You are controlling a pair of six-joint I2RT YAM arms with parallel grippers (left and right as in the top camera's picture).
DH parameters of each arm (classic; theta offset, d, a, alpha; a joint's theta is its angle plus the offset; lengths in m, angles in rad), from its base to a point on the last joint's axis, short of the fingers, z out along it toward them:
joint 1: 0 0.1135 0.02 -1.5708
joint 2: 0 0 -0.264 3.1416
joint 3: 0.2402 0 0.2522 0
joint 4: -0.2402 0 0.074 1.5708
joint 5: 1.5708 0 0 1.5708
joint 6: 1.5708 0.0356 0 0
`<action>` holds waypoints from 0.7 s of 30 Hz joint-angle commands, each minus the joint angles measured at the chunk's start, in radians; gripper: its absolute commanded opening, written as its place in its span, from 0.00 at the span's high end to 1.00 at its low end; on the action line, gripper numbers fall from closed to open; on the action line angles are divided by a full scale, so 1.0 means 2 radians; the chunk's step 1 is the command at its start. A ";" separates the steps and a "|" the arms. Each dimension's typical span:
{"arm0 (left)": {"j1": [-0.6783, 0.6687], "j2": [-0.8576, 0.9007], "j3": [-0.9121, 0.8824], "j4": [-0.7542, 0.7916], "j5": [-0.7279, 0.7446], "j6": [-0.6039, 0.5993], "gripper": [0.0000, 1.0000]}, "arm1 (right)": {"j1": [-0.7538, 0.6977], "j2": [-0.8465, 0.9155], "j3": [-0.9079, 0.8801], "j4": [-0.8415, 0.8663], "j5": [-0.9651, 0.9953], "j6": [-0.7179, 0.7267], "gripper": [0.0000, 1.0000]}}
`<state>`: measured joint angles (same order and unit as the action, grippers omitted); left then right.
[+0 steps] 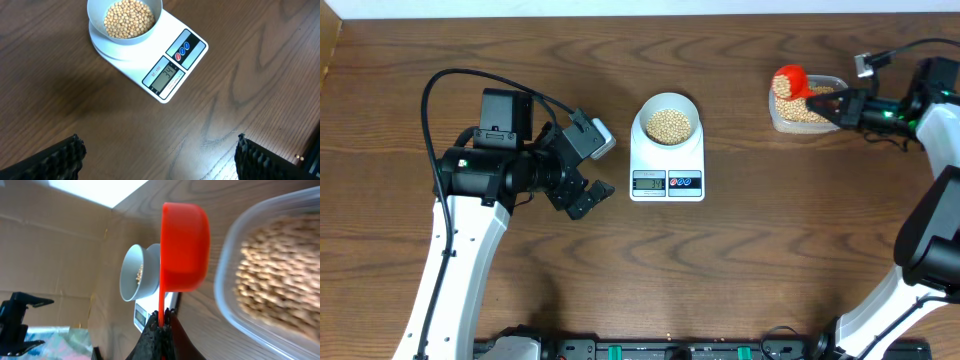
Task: Scoop item into bowl and weigh 50g on scale
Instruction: 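Lift the filled scoop and carry it left toward the white bowl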
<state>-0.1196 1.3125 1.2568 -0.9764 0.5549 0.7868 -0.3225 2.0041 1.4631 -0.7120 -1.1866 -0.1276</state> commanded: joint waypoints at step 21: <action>0.002 -0.006 0.005 -0.002 0.005 0.007 0.02 | 0.113 0.005 -0.004 0.030 -0.058 0.023 0.99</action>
<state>-0.1196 1.3125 1.2568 -0.9764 0.5552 0.7868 -0.1101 2.0041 1.4628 -0.6624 -1.2587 -0.0940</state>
